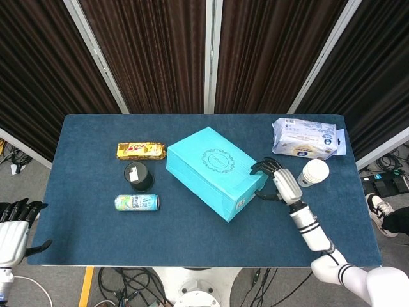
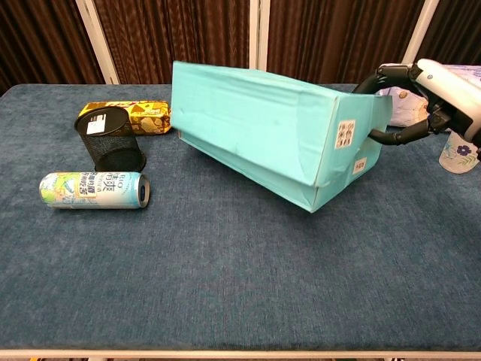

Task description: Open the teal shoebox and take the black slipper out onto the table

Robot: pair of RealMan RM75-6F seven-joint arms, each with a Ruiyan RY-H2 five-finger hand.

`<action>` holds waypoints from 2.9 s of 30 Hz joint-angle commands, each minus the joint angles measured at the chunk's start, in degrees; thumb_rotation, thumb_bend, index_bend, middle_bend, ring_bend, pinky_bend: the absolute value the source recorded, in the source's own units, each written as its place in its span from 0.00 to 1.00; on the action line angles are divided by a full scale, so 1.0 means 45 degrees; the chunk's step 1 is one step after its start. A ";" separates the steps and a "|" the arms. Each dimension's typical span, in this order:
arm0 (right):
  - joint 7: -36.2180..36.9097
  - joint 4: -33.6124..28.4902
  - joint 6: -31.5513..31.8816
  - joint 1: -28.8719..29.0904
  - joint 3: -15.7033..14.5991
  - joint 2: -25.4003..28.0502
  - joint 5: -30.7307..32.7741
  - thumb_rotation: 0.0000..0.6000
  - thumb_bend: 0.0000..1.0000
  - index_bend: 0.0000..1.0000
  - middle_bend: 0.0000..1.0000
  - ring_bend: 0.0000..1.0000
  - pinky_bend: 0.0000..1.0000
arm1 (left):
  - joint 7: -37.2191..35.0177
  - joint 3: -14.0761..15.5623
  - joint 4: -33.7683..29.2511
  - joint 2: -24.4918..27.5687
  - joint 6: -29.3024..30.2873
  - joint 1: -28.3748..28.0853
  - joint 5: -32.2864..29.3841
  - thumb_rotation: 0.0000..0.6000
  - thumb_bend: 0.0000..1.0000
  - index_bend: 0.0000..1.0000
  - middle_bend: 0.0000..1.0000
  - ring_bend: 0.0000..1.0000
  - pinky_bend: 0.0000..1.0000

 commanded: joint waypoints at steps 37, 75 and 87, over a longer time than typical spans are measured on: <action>-0.0181 -0.3727 -0.6032 0.1742 0.6231 0.1245 0.9724 1.00 0.29 0.00 0.00 0.00 0.00 | -0.0046 0.0098 -0.0317 0.0298 -0.0290 -0.0158 0.0078 1.00 0.00 0.23 0.20 0.10 0.12; -1.2675 -0.7435 -0.6943 0.3458 0.1604 0.4014 0.4977 1.00 0.00 0.02 0.09 0.00 0.01 | -0.0572 -0.0056 0.0312 -0.0038 -0.0139 -0.0334 0.0294 1.00 0.00 0.23 0.20 0.10 0.12; -1.6941 -0.4509 -0.6738 0.5070 0.1372 0.0916 0.7876 1.00 0.00 0.07 0.10 0.00 0.02 | -0.0807 -0.0083 0.0635 -0.0130 -0.0270 -0.0396 0.0178 1.00 0.00 0.23 0.20 0.10 0.12</action>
